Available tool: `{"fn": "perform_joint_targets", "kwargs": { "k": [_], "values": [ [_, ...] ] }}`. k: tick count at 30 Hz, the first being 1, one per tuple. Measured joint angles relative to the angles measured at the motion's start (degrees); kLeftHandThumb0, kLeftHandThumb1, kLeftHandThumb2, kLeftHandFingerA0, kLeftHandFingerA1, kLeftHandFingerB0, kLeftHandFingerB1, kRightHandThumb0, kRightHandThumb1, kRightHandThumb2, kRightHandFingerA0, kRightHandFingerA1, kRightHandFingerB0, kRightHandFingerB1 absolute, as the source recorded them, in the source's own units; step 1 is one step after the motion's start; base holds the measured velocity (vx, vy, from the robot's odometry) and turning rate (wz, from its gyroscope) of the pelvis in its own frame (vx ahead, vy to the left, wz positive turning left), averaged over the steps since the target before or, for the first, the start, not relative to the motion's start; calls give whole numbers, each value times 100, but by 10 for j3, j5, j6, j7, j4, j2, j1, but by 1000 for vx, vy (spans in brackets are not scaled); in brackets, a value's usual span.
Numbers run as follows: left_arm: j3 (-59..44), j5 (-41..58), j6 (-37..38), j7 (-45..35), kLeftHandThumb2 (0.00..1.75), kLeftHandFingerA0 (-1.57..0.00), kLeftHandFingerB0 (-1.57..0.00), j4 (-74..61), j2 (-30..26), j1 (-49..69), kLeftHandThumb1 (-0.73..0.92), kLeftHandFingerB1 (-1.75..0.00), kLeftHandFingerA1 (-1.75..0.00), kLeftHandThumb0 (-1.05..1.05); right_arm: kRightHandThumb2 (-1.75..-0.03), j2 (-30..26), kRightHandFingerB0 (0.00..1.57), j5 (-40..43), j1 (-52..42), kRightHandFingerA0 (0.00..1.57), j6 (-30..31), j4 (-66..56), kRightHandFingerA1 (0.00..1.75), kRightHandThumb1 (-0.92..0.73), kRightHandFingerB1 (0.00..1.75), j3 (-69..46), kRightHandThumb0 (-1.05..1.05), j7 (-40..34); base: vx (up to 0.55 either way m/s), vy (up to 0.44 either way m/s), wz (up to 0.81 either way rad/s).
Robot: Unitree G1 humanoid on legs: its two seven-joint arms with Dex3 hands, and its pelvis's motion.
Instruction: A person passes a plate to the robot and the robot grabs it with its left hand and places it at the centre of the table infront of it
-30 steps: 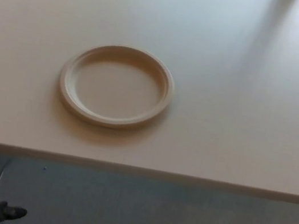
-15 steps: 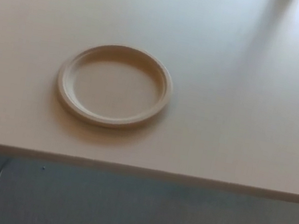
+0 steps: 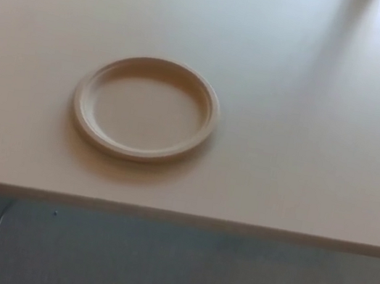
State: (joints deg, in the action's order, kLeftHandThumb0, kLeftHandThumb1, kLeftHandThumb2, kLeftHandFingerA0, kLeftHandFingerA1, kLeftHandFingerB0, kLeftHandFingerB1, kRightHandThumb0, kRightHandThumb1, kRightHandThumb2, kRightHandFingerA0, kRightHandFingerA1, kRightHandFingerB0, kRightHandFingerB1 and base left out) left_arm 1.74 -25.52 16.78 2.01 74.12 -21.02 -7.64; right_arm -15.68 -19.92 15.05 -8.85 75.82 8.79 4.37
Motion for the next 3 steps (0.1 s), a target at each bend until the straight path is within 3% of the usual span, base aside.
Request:
{"fn": "perform_joint_targets", "kwargs": {
  "k": [3],
  "values": [
    [2, 1, 0, 0, 72, -56, -37, 0, 0, -4, 92, -34, -52, -80, -109, 0, 0, 1, 0, 4, -1, 0, 53, -47, 52, -1, -39, -1, 0, 0, 0]
  ]
}}
